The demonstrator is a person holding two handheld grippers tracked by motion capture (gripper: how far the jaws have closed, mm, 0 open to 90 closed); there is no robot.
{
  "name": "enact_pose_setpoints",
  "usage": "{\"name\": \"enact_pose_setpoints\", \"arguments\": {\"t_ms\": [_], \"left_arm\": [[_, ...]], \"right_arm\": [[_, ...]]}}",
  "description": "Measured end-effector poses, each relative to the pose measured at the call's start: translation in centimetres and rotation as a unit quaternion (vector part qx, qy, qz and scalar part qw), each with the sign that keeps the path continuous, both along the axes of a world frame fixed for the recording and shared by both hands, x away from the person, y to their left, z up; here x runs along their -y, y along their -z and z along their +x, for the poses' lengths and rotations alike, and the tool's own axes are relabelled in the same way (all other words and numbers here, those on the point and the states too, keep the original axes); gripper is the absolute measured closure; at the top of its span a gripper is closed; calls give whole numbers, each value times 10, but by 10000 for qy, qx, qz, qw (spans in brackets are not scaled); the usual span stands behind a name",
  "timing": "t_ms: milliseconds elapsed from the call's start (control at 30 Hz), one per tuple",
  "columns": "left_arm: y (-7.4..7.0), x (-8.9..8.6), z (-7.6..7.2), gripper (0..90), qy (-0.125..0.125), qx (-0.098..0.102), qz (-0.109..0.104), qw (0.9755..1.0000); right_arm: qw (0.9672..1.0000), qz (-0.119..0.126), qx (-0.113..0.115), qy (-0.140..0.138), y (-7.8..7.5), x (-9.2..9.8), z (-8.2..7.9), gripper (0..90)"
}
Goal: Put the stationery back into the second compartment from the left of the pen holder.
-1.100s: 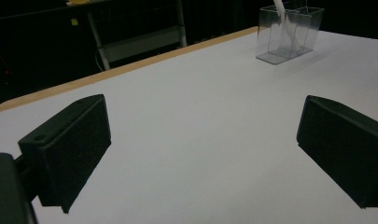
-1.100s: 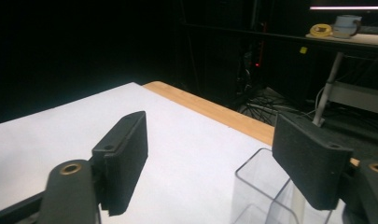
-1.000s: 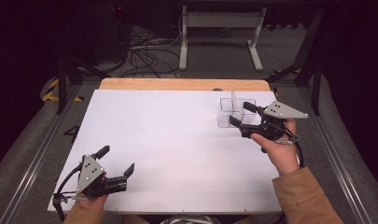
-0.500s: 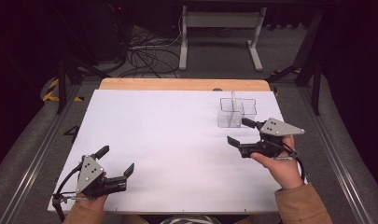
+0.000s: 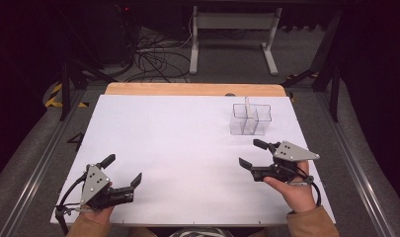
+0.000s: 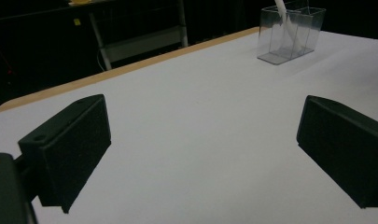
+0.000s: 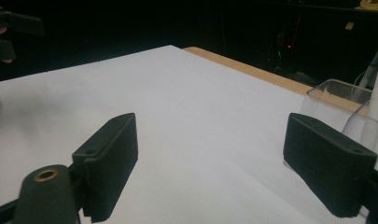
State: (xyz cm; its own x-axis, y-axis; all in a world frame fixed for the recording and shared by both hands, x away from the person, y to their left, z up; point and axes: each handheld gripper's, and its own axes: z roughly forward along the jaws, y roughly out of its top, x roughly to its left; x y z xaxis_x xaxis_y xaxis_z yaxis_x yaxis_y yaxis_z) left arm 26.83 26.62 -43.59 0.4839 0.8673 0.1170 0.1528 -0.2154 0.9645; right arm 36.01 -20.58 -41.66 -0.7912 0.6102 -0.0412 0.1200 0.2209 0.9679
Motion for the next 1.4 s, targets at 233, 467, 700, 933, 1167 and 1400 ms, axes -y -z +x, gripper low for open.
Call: {"name": "enact_pose_setpoints", "arguments": {"t_ms": [233, 467, 700, 933, 1167, 1400], "left_arm": [[0, 0, 0, 37, 6, 9, 24, 10000], [2, -2, 2, 37, 13, -26, -20, 10000], [3, -1, 2, 37, -12, -24, 5, 10000], [4, -1, 2, 37, -3, -52, -14, 10000], [6, -2, 1, 37, -21, -38, 63, 10000], [7, -6, -1, 36, -72, -86, -20, 9999]], "right_arm": [[9999, 4, -133, -39, 15, 0, -6, 198], [9993, 51, -357, -14, 34, 4, -10, 202], [9990, -189, -395, 30, 48, 1, -16, 203], [9988, -186, -450, 23, 61, -4, -22, 206], [9980, -244, -583, 74, 66, -3, -21, 202], [9981, -317, -508, 159, 65, -1, -21, 203]]}}
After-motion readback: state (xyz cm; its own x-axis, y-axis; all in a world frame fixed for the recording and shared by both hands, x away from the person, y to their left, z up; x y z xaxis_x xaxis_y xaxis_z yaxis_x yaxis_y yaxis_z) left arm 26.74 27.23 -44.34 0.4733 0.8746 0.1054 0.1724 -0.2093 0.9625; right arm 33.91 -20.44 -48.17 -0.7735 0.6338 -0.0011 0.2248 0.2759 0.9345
